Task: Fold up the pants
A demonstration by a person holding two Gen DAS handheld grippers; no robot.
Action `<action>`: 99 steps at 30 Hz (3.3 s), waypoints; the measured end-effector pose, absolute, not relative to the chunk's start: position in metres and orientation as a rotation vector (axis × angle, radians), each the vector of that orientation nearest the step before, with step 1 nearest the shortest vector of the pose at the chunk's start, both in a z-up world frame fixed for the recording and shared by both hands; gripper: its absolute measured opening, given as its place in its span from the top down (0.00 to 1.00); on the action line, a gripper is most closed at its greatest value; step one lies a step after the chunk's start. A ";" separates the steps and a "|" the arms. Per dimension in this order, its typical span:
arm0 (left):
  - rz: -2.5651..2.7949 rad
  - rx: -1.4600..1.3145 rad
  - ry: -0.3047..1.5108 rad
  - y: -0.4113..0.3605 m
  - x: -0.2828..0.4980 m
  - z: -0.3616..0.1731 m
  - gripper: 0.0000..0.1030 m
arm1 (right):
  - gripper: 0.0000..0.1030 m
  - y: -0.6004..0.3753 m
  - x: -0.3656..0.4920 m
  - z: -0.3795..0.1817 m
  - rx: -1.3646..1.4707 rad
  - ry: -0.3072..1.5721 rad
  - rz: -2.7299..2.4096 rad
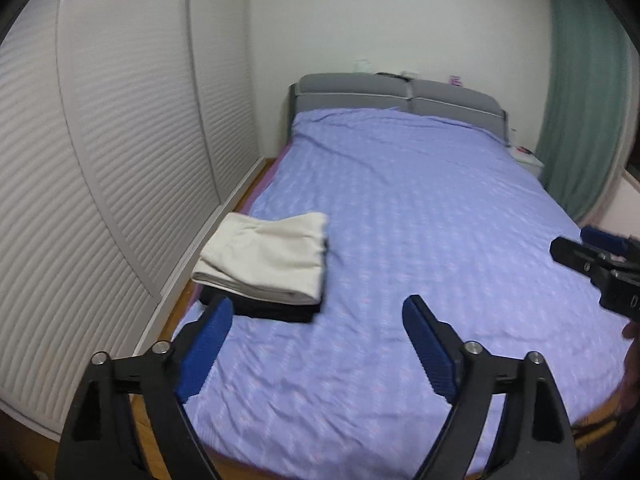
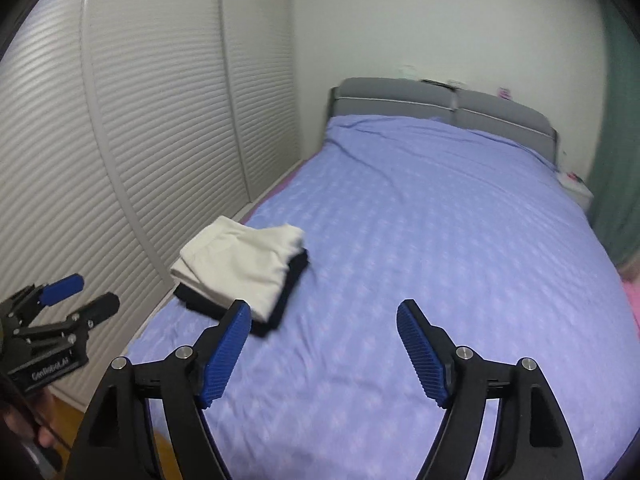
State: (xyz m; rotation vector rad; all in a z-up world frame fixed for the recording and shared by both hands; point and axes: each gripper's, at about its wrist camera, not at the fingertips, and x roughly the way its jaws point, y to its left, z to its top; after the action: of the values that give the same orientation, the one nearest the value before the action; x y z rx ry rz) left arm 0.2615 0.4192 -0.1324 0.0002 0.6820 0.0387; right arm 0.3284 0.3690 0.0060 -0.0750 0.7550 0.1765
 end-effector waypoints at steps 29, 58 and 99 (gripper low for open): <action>-0.087 0.067 0.692 0.203 0.062 -0.018 0.02 | 0.12 0.127 0.020 0.157 0.020 0.632 -0.211; -0.077 0.113 0.658 0.193 0.059 -0.015 0.02 | 0.12 0.127 0.012 0.161 0.023 0.593 -0.227; -0.093 0.137 0.641 0.185 0.056 -0.008 0.02 | 0.12 0.114 0.013 0.165 0.047 0.593 -0.216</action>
State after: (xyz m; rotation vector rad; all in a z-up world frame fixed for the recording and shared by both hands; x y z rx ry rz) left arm 0.0558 0.1852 -0.0082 0.1367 0.6414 -0.0932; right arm 0.0131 0.1138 0.1647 0.0469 0.5926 -0.2163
